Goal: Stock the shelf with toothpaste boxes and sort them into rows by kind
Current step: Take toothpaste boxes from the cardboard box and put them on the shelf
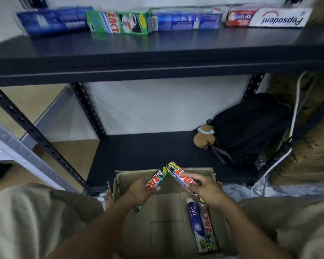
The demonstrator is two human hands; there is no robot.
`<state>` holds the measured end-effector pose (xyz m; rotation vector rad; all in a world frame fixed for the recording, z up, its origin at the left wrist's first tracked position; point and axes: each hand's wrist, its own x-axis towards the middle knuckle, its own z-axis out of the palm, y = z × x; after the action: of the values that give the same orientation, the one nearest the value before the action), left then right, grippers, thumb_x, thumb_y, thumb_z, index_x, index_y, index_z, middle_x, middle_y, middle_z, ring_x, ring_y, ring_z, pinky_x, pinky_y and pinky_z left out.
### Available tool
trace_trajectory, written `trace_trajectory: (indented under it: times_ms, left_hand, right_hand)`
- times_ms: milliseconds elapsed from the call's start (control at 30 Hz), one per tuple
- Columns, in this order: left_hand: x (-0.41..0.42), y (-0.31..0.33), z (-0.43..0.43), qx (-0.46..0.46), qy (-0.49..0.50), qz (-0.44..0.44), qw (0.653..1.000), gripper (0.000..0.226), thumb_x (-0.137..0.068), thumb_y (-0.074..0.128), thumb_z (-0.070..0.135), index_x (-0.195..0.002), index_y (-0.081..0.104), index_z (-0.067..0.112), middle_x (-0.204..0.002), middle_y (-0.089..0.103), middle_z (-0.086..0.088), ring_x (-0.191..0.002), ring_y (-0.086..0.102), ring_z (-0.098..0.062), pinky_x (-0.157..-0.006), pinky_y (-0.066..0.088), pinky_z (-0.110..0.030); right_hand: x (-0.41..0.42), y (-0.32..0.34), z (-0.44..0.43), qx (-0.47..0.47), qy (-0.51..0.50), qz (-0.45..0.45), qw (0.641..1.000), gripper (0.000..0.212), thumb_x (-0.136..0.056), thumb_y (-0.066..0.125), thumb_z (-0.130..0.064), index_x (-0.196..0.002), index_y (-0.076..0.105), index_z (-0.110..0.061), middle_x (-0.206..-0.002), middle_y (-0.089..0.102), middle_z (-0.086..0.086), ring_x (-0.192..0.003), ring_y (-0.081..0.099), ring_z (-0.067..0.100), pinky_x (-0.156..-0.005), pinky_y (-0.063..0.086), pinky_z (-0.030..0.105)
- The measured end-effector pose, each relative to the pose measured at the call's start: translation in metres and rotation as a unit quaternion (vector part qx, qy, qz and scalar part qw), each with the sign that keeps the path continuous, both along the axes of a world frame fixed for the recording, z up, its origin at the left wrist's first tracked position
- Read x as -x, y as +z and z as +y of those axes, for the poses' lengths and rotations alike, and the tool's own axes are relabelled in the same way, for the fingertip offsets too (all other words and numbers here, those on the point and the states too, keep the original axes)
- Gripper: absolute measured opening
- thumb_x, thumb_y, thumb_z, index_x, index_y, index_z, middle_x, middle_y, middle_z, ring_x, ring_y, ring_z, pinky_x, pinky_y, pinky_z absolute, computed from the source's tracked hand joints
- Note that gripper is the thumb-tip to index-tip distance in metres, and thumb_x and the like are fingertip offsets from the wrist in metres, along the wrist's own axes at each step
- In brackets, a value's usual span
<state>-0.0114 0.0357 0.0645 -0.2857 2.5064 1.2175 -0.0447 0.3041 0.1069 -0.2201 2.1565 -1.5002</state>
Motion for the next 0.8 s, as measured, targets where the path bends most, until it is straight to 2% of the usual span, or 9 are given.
trace_trajectory:
  times_ms: [67,133,200,300,400,500,567,700,800]
  left_hand:
    - [-0.003,0.026,-0.002,-0.018,-0.025,0.04,0.999,0.056,-0.077,0.06,0.07,-0.12,0.061,0.034,-0.102,0.072,0.002,-0.087,0.066,-0.013,-0.089,0.054,-0.042]
    - [-0.011,0.059,-0.003,-0.02,-0.045,0.082,0.995,0.053,-0.091,0.059,0.056,-0.141,0.047,0.043,-0.123,0.069,0.005,-0.109,0.065,-0.011,-0.097,0.052,-0.03]
    - [-0.02,0.091,-0.004,-0.009,-0.047,0.126,0.991,0.052,-0.099,0.058,0.037,-0.148,0.042,0.039,-0.129,0.066,0.012,-0.115,0.062,-0.007,-0.097,0.048,-0.02]
    - [-0.037,0.135,-0.003,0.02,-0.06,0.201,0.978,0.046,-0.097,0.064,0.03,-0.137,0.051,0.049,-0.112,0.068,0.026,-0.105,0.063,-0.003,-0.092,0.048,-0.019]
    - [-0.056,0.173,-0.005,0.07,-0.047,0.255,0.963,0.044,-0.093,0.067,0.042,-0.132,0.052,0.055,-0.106,0.058,0.019,-0.106,0.056,-0.002,-0.09,0.042,-0.014]
    - [-0.064,0.196,-0.012,0.1,-0.052,0.301,0.947,0.048,-0.092,0.066,0.047,-0.136,0.049,0.057,-0.113,0.056,0.017,-0.11,0.051,0.001,-0.093,0.043,-0.02]
    - [-0.067,0.214,-0.013,0.091,-0.038,0.329,0.939,0.045,-0.093,0.066,0.046,-0.133,0.05,0.058,-0.113,0.056,0.017,-0.108,0.052,0.003,-0.091,0.042,-0.016]
    - [-0.066,0.25,-0.015,0.102,-0.027,0.374,0.921,0.046,-0.092,0.066,0.048,-0.135,0.052,0.055,-0.114,0.054,0.019,-0.107,0.054,0.0,-0.09,0.047,-0.021]
    - [-0.059,0.282,-0.016,0.119,-0.027,0.4,0.909,0.046,-0.091,0.067,0.047,-0.135,0.054,0.052,-0.112,0.054,0.021,-0.106,0.054,-0.002,-0.085,0.046,-0.022]
  right_hand:
    - [-0.004,0.018,0.0,0.021,-0.011,0.035,0.999,0.037,-0.095,0.066,-0.012,-0.117,0.071,-0.042,-0.123,0.067,-0.017,-0.103,0.063,-0.012,-0.088,0.049,0.01]
    - [-0.009,0.036,0.001,0.037,-0.022,0.068,0.997,0.038,-0.095,0.066,-0.015,-0.115,0.071,-0.046,-0.121,0.07,-0.015,-0.102,0.068,0.001,-0.089,0.056,0.025]
    - [-0.013,0.056,0.002,0.049,-0.033,0.107,0.993,0.038,-0.095,0.065,-0.017,-0.115,0.07,-0.049,-0.12,0.07,-0.012,-0.102,0.069,0.009,-0.084,0.057,0.029]
    - [-0.014,0.09,0.001,0.071,-0.054,0.178,0.98,0.04,-0.095,0.064,-0.013,-0.11,0.072,-0.049,-0.118,0.068,-0.022,-0.106,0.066,0.004,-0.088,0.052,0.025]
    - [-0.014,0.128,-0.001,0.095,-0.081,0.251,0.96,0.037,-0.093,0.066,-0.009,-0.11,0.074,-0.041,-0.115,0.068,-0.024,-0.108,0.064,0.002,-0.093,0.05,0.022]
    - [-0.015,0.165,0.0,0.109,-0.079,0.279,0.951,0.033,-0.093,0.068,-0.017,-0.111,0.074,-0.044,-0.115,0.066,-0.015,-0.093,0.065,0.013,-0.082,0.052,0.026]
    - [-0.016,0.188,0.001,0.116,-0.055,0.286,0.949,0.033,-0.094,0.066,-0.02,-0.113,0.071,-0.048,-0.118,0.063,-0.011,-0.083,0.062,0.014,-0.075,0.048,0.026]
    - [-0.016,0.233,0.003,0.093,-0.027,0.345,0.934,0.034,-0.095,0.066,-0.02,-0.113,0.071,-0.048,-0.117,0.06,-0.017,-0.099,0.062,0.001,-0.082,0.045,0.015]
    - [-0.009,0.264,0.007,0.032,-0.005,0.384,0.923,0.033,-0.094,0.068,-0.025,-0.111,0.07,-0.053,-0.117,0.059,-0.02,-0.104,0.06,-0.002,-0.087,0.046,0.02]
